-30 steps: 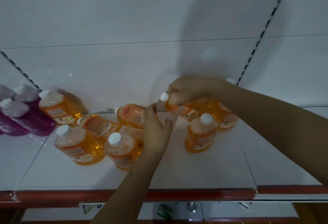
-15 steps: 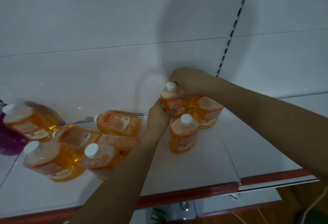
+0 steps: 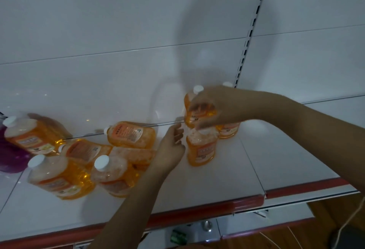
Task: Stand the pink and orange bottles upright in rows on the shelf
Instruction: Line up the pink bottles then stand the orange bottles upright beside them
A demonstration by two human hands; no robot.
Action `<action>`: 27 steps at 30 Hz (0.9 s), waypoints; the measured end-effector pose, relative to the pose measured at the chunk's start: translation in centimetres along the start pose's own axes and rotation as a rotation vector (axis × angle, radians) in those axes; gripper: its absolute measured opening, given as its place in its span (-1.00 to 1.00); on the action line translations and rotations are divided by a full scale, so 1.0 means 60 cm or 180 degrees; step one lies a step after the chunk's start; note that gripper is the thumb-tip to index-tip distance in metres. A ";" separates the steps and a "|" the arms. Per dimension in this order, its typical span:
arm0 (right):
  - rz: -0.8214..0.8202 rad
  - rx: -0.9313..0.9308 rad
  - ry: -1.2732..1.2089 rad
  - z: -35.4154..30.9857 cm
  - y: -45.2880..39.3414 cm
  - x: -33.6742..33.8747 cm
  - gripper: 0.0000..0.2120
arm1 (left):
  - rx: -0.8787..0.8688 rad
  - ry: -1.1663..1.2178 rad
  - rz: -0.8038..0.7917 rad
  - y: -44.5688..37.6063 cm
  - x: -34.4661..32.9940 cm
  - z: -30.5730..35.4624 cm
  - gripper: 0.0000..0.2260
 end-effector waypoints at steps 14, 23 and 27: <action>0.0603 -0.0072 0.0281 0.012 -0.018 -0.009 -0.85 | -0.0572 -0.0847 0.0393 -0.030 -0.030 0.035 -0.57; 0.0765 -0.0444 0.0423 0.037 -0.038 -0.008 -0.77 | -0.0609 -0.0789 0.0452 -0.049 -0.039 0.032 -0.80; 0.1015 -0.0359 0.0525 0.021 -0.027 0.005 -0.64 | -0.0917 -0.0918 0.0513 0.008 -0.019 0.049 -0.67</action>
Point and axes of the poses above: each hand's wrist, its own y-axis away from the middle knuckle, its own x-axis out of the back of the hand, z = x × y, the point moved 8 cm from there along -y, towards the middle knuckle, and after that the axes turned 9 degrees about -x, right-handed, at the moved point
